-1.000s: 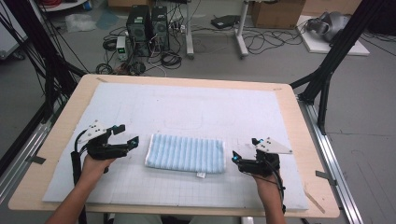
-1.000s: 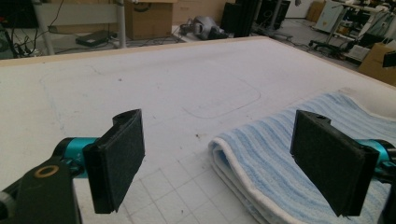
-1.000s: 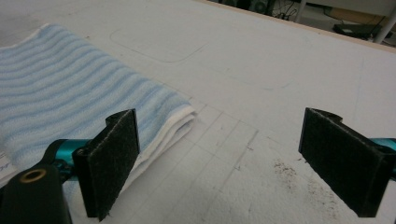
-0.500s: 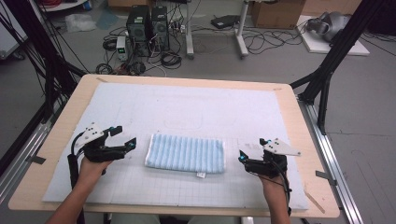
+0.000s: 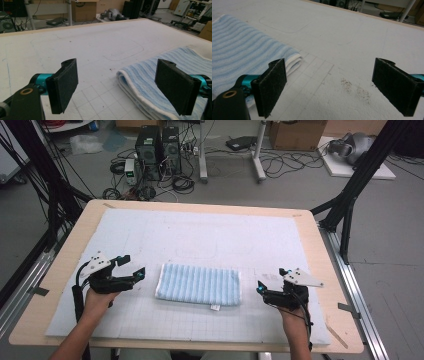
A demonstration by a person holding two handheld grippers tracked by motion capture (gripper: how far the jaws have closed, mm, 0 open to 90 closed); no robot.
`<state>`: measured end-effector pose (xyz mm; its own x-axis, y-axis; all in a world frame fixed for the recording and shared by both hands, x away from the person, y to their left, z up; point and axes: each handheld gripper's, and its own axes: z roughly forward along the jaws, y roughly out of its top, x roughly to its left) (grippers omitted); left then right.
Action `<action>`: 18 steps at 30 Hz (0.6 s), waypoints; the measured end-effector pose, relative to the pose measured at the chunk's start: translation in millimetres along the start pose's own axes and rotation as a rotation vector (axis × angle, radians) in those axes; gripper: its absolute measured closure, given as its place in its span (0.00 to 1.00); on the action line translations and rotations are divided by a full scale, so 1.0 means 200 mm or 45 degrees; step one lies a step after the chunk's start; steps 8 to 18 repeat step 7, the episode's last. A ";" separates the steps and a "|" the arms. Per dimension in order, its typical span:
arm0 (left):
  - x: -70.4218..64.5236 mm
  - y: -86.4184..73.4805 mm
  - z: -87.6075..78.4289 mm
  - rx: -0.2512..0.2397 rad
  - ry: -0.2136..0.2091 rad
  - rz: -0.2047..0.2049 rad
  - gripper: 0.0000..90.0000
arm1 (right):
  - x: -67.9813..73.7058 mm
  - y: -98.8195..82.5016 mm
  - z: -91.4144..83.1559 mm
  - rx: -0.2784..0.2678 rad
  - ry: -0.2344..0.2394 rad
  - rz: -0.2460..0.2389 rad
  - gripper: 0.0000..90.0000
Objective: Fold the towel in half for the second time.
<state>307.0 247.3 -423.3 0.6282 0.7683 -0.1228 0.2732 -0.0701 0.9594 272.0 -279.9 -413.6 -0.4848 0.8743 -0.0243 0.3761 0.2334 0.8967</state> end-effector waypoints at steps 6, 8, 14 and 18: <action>0.00 0.00 0.01 0.000 -0.006 0.000 0.21 | 0.00 0.00 -0.01 0.000 -0.006 0.011 0.13; 0.00 0.00 0.01 0.001 -0.007 0.002 0.21 | -0.01 -0.01 -0.01 -0.002 -0.006 0.009 0.13; 0.00 0.00 0.01 0.001 -0.007 0.002 0.21 | -0.01 -0.01 -0.01 -0.002 -0.006 0.009 0.13; 0.00 0.00 0.01 0.001 -0.007 0.002 0.21 | -0.01 -0.01 -0.01 -0.002 -0.006 0.009 0.13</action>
